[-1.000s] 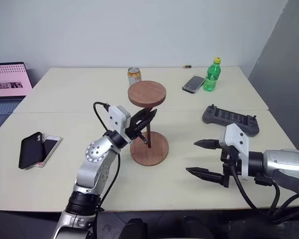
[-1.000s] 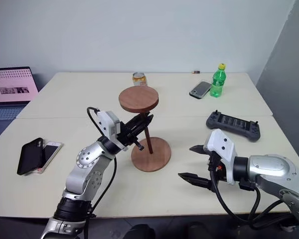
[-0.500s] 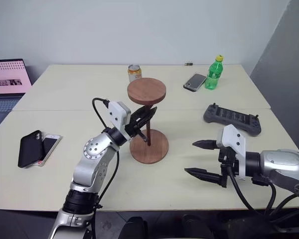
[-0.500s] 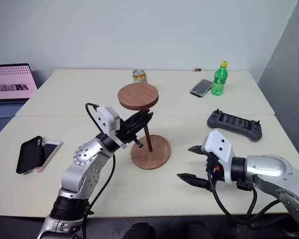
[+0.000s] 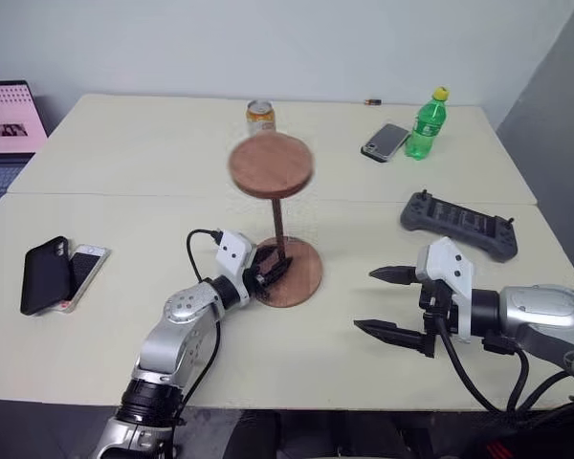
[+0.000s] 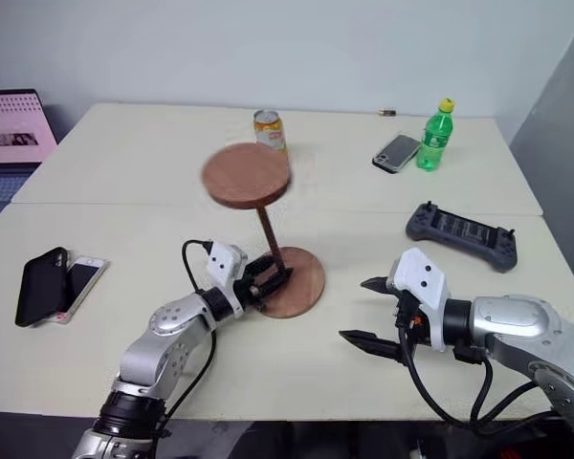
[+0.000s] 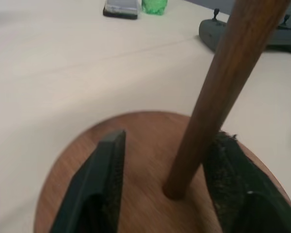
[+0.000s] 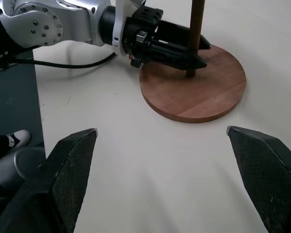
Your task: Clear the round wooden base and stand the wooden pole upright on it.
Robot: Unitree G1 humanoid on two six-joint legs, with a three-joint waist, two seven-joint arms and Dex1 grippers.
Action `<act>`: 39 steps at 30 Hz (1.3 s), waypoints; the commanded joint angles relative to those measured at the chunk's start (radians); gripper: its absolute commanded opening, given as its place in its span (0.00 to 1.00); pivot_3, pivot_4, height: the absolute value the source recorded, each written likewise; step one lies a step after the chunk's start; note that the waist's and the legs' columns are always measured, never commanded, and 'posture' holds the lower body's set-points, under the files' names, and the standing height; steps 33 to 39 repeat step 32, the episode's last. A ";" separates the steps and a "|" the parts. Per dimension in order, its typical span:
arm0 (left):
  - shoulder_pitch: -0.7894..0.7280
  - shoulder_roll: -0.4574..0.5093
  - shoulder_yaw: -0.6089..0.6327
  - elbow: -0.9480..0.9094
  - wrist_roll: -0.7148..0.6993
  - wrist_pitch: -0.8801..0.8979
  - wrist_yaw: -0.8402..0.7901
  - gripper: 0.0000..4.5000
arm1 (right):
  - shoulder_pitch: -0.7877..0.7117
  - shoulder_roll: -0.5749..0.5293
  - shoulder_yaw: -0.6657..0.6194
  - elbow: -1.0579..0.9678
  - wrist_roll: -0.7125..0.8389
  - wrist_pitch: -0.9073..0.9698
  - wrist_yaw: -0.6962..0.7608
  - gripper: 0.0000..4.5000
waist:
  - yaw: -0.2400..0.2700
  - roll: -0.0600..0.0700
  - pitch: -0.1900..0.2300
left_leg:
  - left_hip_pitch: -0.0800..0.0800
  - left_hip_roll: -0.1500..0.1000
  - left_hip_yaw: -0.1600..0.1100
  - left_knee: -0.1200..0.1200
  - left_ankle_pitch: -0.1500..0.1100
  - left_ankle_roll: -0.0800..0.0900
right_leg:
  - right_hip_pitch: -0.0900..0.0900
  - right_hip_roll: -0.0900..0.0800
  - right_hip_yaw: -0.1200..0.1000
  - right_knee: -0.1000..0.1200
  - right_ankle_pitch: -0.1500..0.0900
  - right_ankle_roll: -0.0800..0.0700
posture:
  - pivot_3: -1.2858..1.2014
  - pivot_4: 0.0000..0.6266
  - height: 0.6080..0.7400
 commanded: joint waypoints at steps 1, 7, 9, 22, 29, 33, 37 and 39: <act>-0.005 0.022 0.008 -0.074 0.009 -0.012 -0.031 0.75 | 0.012 -0.004 -0.035 -0.016 -0.005 -0.024 0.008 1.00 | 0.003 0.000 0.000 | -0.001 0.000 0.001 0.000 0.000 0.000 | 0.000 -0.001 0.000 -0.001 0.000 0.000 | 0.52 0.24 1.00; 0.023 0.092 0.032 -0.173 -0.024 0.010 -0.106 0.80 | 0.013 0.008 -0.022 -0.007 -0.022 -0.043 0.011 1.00 | 0.002 -0.001 0.004 | 0.001 -0.001 0.000 0.000 -0.003 0.005 | 0.000 -0.002 -0.001 0.001 -0.002 0.003 | 0.52 0.24 1.00; 0.038 0.157 0.059 -0.208 -0.025 0.013 -0.150 0.80 | 0.003 0.014 -0.015 0.006 -0.030 -0.055 0.015 1.00 | 0.001 -0.001 0.004 | 0.002 -0.001 0.000 0.000 -0.003 0.006 | 0.000 -0.001 -0.001 0.002 -0.002 0.004 | 0.52 0.24 1.00; 0.196 0.625 0.447 -0.242 -0.107 0.199 -0.405 0.80 | -0.084 -0.011 -0.023 0.202 -0.148 -0.243 0.238 1.00 | -0.010 0.005 0.010 | 0.005 0.003 0.003 -0.001 -0.003 0.006 | 0.001 0.003 0.002 0.003 -0.002 0.003 | 0.52 0.24 1.00; 0.402 0.619 0.660 -0.349 -0.125 0.268 -0.407 0.80 | -0.121 -0.070 -0.029 0.361 -0.181 -0.344 0.463 1.00 | -0.013 0.005 0.012 | 0.005 0.003 0.005 0.000 -0.003 0.006 | 0.001 0.002 0.003 0.003 0.001 -0.002 | 0.52 0.24 1.00; 0.424 0.609 0.671 -0.370 -0.131 0.285 -0.393 0.80 | -0.137 -0.066 -0.020 0.388 -0.201 -0.363 0.493 1.00 | -0.013 0.005 0.012 | 0.006 0.003 0.005 0.000 -0.003 0.006 | 0.001 0.002 0.004 0.004 0.001 -0.003 | 0.52 0.24 1.00; 0.424 0.609 0.671 -0.370 -0.131 0.285 -0.393 0.80 | -0.137 -0.066 -0.020 0.388 -0.201 -0.363 0.493 1.00 | -0.013 0.005 0.012 | 0.006 0.003 0.005 0.000 -0.003 0.006 | 0.001 0.002 0.004 0.004 0.001 -0.003 | 0.52 0.24 1.00; 0.424 0.609 0.671 -0.370 -0.131 0.285 -0.393 0.80 | -0.137 -0.066 -0.020 0.388 -0.201 -0.363 0.493 1.00 | -0.013 0.005 0.012 | 0.006 0.003 0.005 0.000 -0.003 0.006 | 0.001 0.002 0.004 0.004 0.001 -0.003 | 0.52 0.24 1.00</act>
